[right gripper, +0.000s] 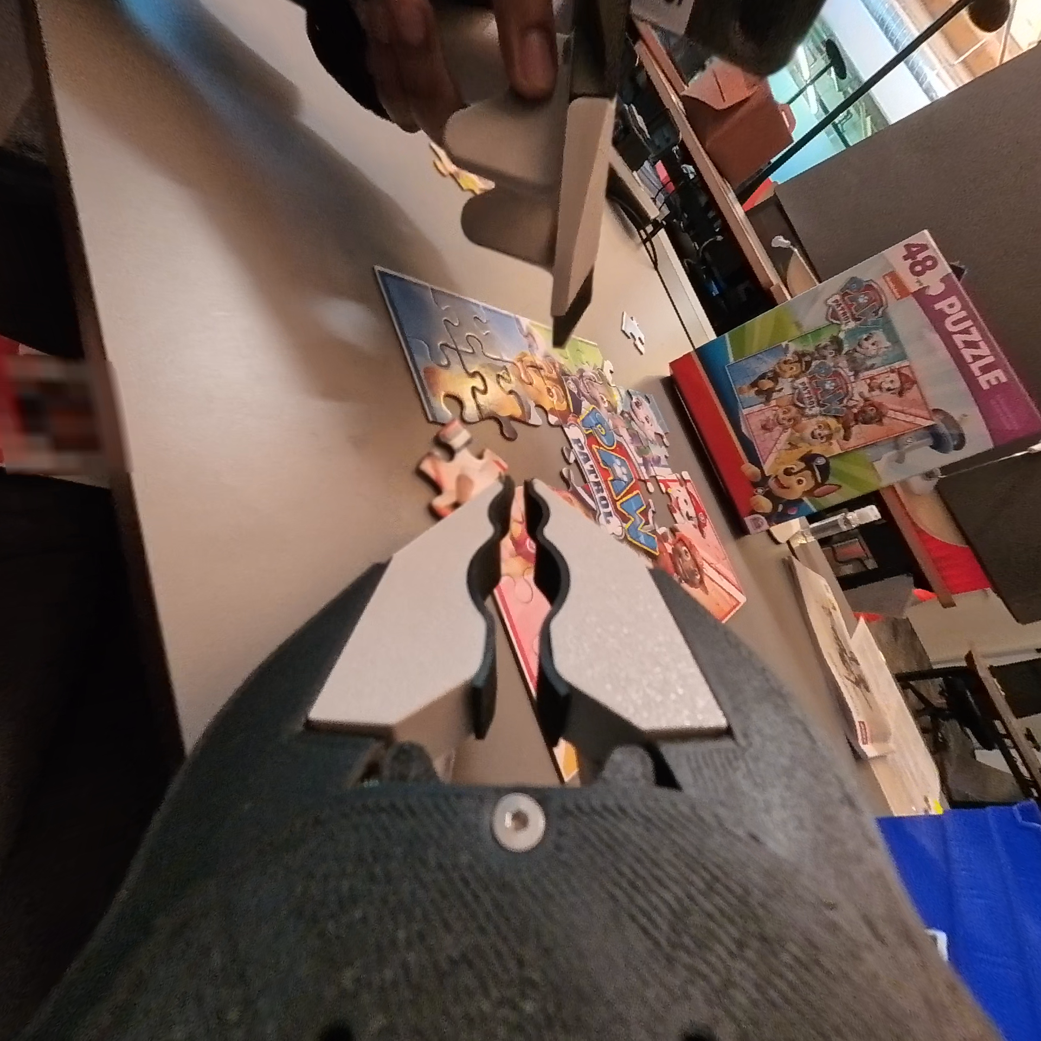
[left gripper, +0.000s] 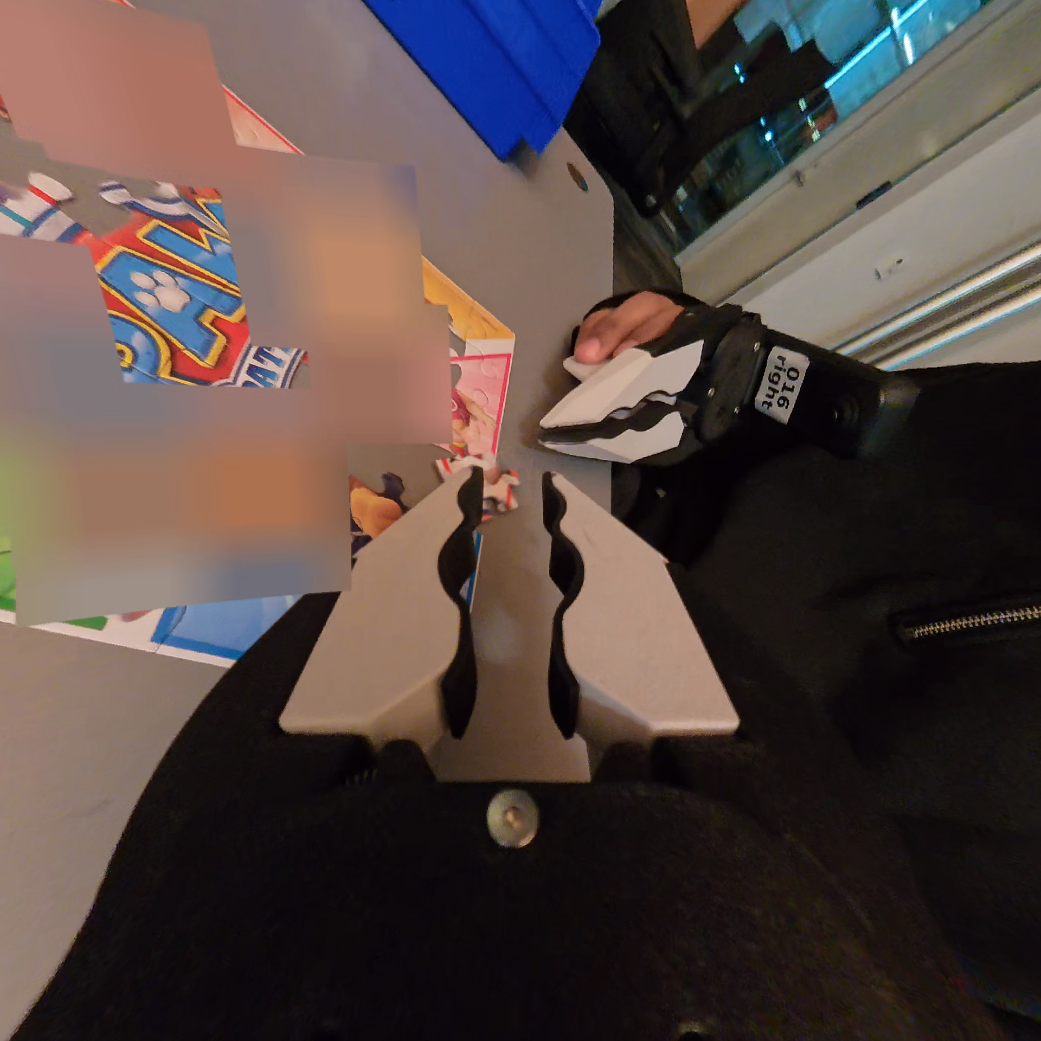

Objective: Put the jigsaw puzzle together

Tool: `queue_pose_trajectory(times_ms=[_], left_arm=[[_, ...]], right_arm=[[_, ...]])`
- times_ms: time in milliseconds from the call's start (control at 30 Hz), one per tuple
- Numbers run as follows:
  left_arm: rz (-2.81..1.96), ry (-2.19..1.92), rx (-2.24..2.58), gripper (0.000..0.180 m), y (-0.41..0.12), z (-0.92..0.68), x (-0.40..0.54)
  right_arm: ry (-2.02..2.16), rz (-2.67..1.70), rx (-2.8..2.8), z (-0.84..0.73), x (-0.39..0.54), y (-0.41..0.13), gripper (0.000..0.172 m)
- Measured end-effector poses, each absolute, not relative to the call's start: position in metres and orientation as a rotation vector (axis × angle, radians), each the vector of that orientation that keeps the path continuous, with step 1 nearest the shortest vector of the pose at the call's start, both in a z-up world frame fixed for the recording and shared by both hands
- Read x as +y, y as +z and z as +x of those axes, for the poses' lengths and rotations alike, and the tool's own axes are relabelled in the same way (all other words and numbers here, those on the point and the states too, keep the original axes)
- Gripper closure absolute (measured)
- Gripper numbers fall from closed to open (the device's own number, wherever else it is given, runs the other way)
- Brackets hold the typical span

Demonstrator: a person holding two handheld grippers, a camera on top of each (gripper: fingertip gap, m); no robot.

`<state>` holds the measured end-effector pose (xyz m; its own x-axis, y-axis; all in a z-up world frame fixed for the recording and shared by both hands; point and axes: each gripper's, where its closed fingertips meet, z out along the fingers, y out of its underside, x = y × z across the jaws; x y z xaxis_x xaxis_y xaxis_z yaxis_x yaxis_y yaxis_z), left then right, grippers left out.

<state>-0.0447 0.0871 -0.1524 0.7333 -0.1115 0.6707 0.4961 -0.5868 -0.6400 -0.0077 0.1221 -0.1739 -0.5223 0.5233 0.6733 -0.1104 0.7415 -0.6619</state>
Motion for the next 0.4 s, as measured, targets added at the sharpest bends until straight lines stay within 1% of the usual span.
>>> queue_pose_trajectory(times_ms=[167,300,333,400], left_arm=[[-2.039,-0.85,-0.295,0.161,-0.152,-0.047,0.085],[-2.029,-0.834,-0.291,0.162,-0.152,-0.049,0.087],[-2.02,-0.824,-0.286,0.162,-0.152,-0.05,0.089],[-1.987,-0.799,-0.271,0.163,-0.149,-0.053,0.092]], right_arm=[[0.807,-0.328,-1.972,-0.01,0.124,-0.175,0.169],[0.839,-0.417,-1.956,-0.015,0.131,-0.17,0.165],[0.857,-0.473,-1.968,-0.017,0.133,-0.17,0.161],[0.92,-0.646,-2.051,-0.018,0.134,-0.175,0.147]])
